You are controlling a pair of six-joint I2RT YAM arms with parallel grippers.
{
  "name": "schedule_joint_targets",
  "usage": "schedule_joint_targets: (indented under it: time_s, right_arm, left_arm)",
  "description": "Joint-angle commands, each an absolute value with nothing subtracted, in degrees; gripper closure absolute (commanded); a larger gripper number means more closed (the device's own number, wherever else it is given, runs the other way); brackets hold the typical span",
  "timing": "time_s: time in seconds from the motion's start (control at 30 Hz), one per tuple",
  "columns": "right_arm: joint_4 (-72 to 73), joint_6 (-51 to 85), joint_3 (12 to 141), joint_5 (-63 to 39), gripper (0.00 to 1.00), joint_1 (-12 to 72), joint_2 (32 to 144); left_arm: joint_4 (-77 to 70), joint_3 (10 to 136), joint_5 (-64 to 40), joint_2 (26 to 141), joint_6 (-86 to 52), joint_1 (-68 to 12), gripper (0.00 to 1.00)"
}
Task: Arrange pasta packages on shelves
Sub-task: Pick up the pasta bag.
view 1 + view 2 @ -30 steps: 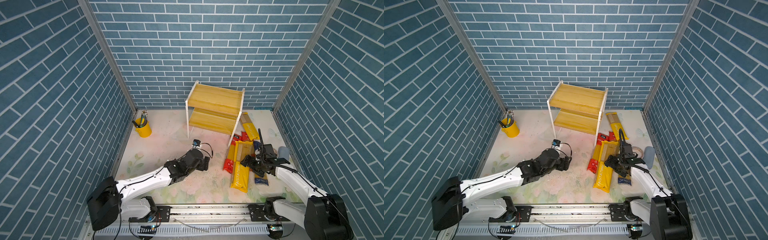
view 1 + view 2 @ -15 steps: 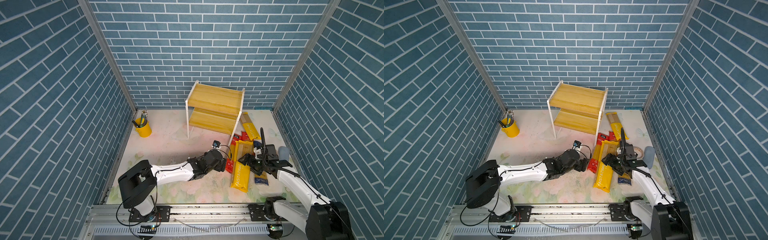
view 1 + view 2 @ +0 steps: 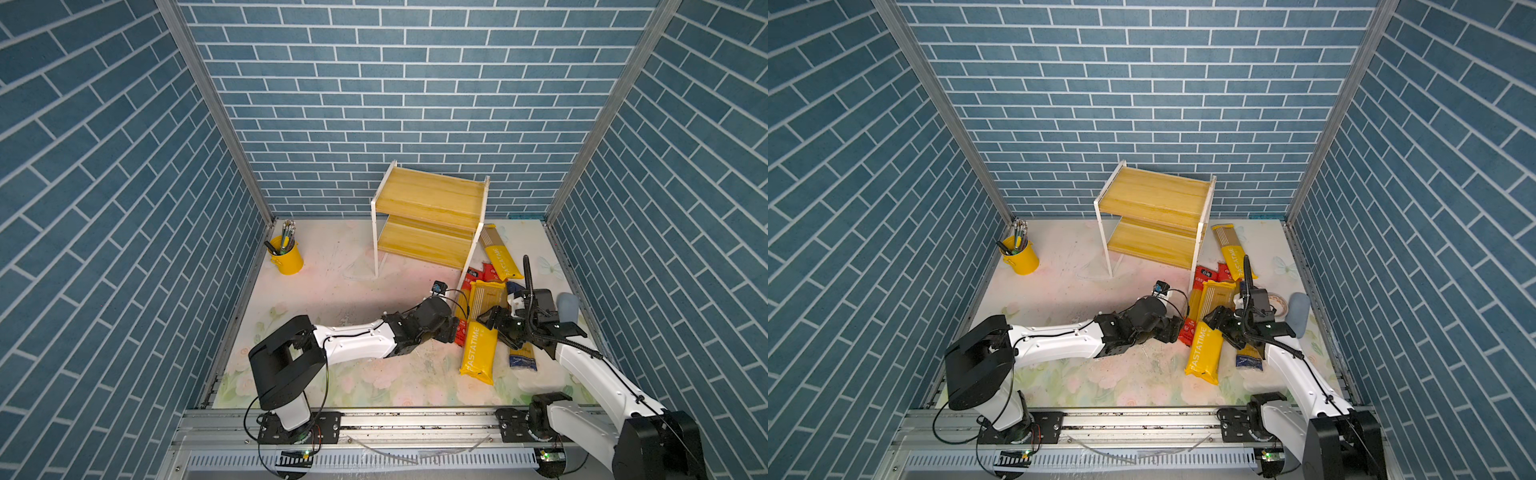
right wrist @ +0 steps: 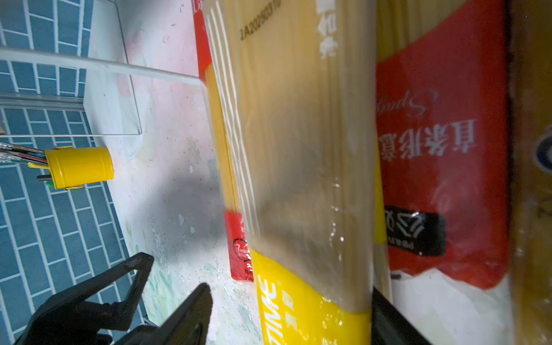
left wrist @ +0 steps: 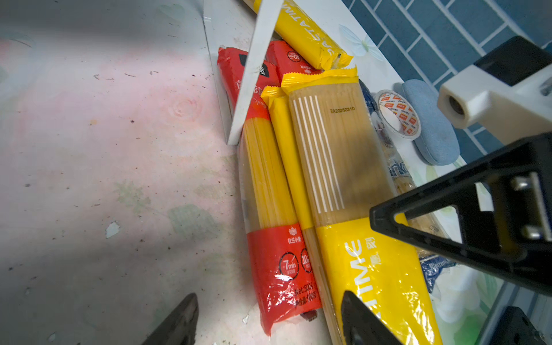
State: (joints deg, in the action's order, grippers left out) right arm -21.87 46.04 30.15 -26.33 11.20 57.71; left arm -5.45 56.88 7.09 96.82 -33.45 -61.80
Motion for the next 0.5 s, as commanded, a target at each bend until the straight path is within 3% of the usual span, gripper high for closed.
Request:
schedule_joint_targets:
  time_s: [0.0,0.47]
  right_arm:
    - [-18.3,48.9,29.4,-29.2,0.26,11.2,55.0]
    - [-5.9,52.2,24.2,-32.7,0.33,11.0,59.2]
  left_arm:
    - [-6.8,57.8,3.9,99.4,-34.5,-62.0,0.27]
    - [-10.8,58.5,-2.1,103.5,-36.0,-62.0,0.37]
